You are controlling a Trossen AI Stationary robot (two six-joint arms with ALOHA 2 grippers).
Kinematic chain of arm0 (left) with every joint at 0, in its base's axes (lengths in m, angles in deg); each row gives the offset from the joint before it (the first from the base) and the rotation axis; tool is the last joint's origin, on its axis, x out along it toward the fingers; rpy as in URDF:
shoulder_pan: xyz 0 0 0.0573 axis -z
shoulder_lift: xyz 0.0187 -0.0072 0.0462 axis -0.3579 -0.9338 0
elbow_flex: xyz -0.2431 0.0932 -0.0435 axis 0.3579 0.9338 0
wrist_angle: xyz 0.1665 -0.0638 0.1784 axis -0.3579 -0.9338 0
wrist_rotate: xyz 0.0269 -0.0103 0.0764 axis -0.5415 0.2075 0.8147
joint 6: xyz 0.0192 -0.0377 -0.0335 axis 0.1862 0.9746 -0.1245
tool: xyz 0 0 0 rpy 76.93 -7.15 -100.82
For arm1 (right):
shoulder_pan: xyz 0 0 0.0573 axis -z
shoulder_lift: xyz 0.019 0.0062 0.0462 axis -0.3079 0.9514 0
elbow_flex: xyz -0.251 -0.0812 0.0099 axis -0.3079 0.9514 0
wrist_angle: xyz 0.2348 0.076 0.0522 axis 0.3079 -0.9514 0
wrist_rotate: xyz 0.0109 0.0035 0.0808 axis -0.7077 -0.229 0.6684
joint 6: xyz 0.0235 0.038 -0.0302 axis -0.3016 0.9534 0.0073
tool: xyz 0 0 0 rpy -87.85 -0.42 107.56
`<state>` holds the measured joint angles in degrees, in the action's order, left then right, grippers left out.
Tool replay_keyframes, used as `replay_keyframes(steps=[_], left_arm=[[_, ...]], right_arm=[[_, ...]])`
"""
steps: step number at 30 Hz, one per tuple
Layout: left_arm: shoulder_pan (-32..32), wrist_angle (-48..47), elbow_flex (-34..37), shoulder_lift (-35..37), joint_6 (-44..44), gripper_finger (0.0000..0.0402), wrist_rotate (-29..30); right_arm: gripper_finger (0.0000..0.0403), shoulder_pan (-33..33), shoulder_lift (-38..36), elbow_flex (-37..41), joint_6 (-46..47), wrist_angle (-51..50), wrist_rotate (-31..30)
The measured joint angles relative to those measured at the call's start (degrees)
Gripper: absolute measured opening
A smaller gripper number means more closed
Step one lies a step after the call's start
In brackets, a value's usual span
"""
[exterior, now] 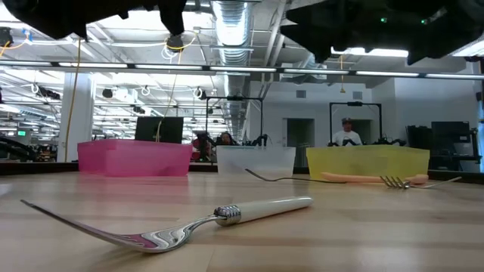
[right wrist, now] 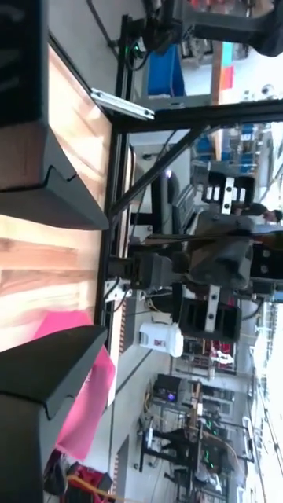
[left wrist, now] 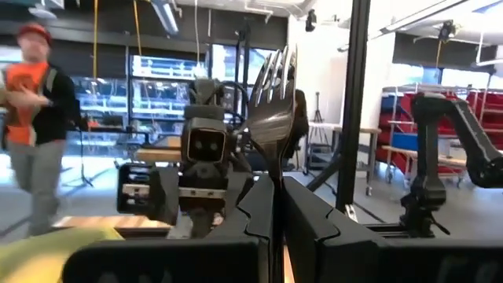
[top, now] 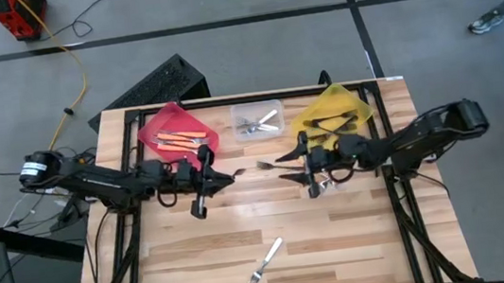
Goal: Sort silverware by color (type)
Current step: Put the black fork into the yellow bin
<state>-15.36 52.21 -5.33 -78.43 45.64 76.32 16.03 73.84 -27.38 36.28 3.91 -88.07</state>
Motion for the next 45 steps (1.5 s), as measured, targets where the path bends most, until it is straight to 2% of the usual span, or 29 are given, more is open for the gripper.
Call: replay_keyframes(steps=[5, 12, 16, 19, 27, 35, 45], left_arm=[[0.02, 4.41, -0.02, -3.35, 1.48, 0.0001, -3.05], [0.06, 8.46, -0.01, -7.24, 3.77, 0.0001, -5.2], [0.09, 10.0, -0.01, -9.61, 4.87, 0.0001, -6.69], [0.06, 13.34, -0.02, -12.69, 6.48, 0.0001, -7.5], [-0.04, 21.63, -0.05, -18.46, 7.87, 0.0001, -8.4], [-1.28, 21.91, -3.31, -22.77, 12.19, 0.0001, -13.1], [-3.39, 19.33, -4.81, -23.05, 13.76, 0.0001, -16.54]], right_arm=[[0.0273, 0.01, 6.51, -5.0, 0.03, -0.26, 0.0], [0.0305, 0.01, 10.51, -10.26, -1.58, -0.14, 0.0], [0.0307, -0.16, 10.65, -12.0, -2.61, -0.23, 0.52], [0.0308, -0.75, 10.63, -13.8, -3.0, -0.12, 3.11], [0.0308, -3.05, 10.63, -17.63, -4.7, -5.67, 4.63], [0.0308, -3.77, 10.63, -18.19, -4.66, -5.38, 4.86], [0.0306, -6.1, 10.63, -18.19, -5.95, -4.64, 5.07]])
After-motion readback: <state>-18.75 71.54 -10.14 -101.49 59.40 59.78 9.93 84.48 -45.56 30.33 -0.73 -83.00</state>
